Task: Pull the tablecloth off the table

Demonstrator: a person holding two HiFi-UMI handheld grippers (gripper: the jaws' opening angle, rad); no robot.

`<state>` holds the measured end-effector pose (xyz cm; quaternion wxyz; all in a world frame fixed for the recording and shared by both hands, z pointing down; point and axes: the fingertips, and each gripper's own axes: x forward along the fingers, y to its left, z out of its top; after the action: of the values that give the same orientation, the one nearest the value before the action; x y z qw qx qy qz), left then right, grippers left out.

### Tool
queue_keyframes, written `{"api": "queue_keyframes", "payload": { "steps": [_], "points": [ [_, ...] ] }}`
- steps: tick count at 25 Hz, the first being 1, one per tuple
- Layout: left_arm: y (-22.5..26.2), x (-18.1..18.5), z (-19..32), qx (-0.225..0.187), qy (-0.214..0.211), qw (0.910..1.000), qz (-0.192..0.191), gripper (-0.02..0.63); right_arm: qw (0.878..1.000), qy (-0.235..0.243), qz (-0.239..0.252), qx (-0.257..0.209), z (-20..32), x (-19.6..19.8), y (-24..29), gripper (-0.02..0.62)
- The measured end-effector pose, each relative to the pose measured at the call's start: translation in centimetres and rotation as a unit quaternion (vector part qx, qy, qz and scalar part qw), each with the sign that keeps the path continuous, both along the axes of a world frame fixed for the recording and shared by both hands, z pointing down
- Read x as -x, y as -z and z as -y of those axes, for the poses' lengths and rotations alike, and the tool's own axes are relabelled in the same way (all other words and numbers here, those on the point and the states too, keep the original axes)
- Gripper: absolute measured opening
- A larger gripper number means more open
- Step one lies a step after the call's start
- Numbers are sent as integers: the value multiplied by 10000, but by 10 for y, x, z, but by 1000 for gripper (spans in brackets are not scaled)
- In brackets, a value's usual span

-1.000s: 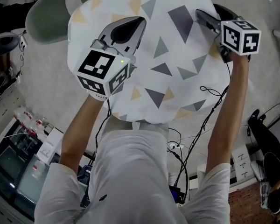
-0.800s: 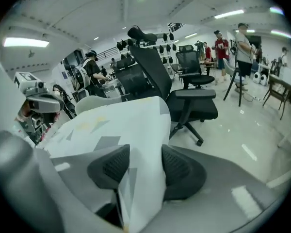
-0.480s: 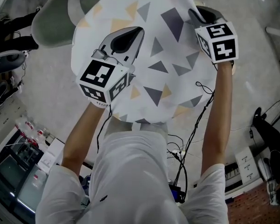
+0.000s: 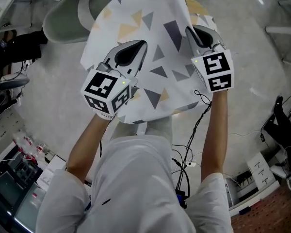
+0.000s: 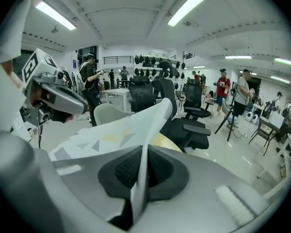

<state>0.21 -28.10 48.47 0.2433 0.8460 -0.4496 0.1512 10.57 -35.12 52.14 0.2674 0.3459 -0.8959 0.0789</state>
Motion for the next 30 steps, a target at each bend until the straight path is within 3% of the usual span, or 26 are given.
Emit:
{"api": "queue_keyframes", "payload": {
  "steps": [4,12,13,14,17,19,24,27,30],
  "points": [
    [28,39,-69,-131,27,9999,-52,6,9981,90,178,-583,-79,37,54,17],
    [56,66,-107,-559,-4,9983,-184,6,9925,256,379,-1137,-155,46,107,17],
    [62,70,-102,-581,-64,9982,-154,45,9918,301,382,-1185,-161,49,114,17],
    [68,73,-96,-544,-141,9984,-104,128,9911,349,378,-1229,-167,51,123,17],
    [88,91,-100,-423,-367,9983,187,197,9892,543,355,-1314,-210,68,153,17],
    [101,112,-123,-647,-433,9959,459,257,9863,757,282,-1439,-258,86,171,17],
    [142,150,-164,-1436,-655,9786,1319,399,9773,1148,-322,-1751,-343,111,203,17],
    [148,152,-196,-1758,-1266,9576,1901,454,9718,1189,-642,-1934,-375,116,213,17],
    [131,145,-235,-1529,-2134,9461,1898,449,9704,1047,-794,-2024,-401,123,217,17]
  ]
}}
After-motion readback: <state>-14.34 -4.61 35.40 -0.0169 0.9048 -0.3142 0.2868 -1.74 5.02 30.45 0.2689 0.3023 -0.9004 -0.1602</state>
